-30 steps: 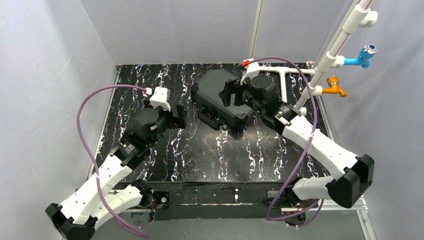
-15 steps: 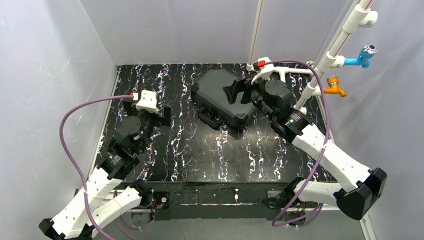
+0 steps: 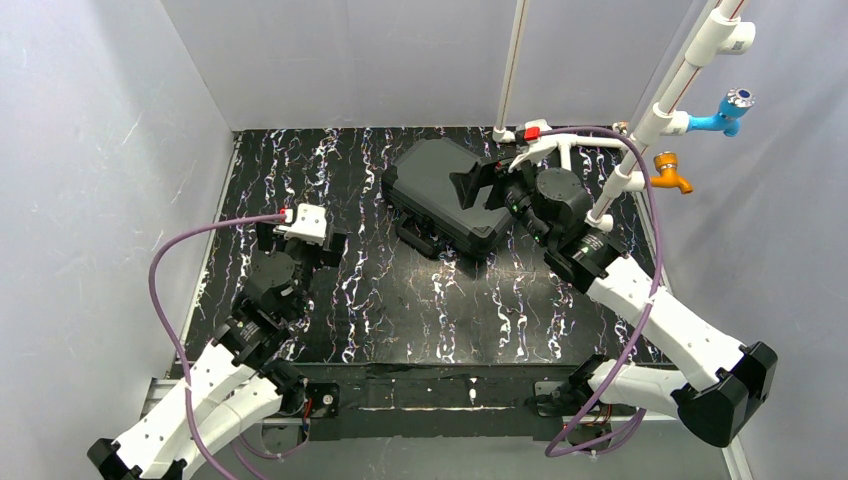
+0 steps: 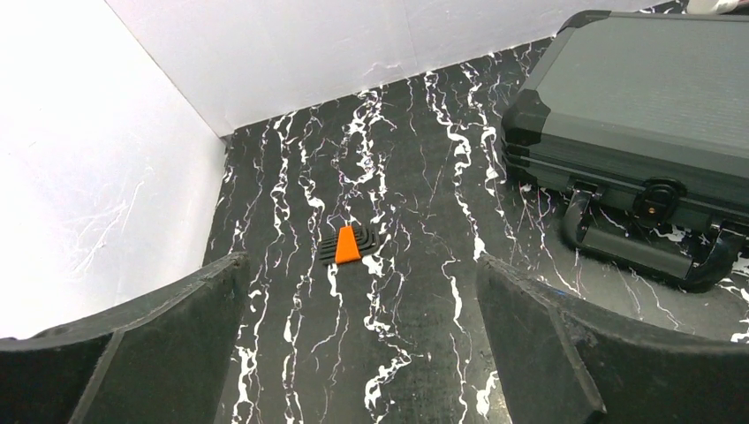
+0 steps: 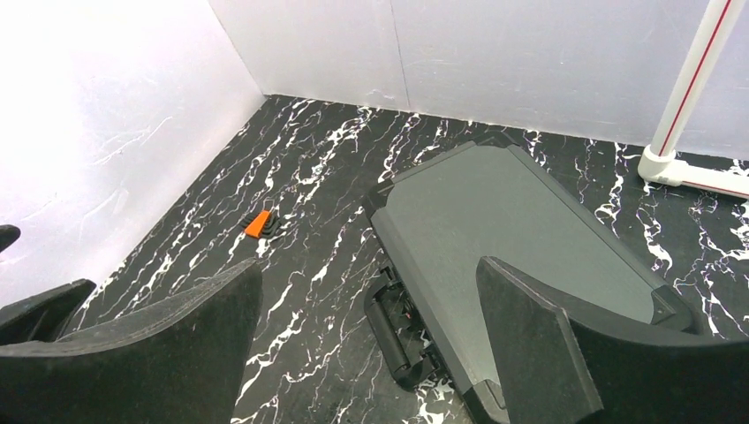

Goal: Pack up texas hold em set

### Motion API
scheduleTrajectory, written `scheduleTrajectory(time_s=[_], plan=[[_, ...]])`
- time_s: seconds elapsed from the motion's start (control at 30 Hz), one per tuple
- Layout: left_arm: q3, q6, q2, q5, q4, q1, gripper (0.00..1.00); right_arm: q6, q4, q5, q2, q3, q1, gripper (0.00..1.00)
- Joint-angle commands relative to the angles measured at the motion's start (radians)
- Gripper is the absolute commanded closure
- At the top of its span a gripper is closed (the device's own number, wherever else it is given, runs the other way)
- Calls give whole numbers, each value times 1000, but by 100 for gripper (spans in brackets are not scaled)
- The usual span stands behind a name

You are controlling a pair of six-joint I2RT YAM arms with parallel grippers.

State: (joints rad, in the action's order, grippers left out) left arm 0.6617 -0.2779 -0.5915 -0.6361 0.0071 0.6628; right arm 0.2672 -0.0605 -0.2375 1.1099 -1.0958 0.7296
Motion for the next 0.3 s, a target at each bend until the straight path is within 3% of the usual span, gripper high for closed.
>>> scheduleTrajectory(time_s=[0.0, 0.27], plan=[[-10, -13, 29, -19, 42, -3, 2, 22, -85, -34, -27, 9, 1, 2], [-19, -16, 32, -18, 41, -3, 2, 10, -115, -2, -25, 16, 1, 2]])
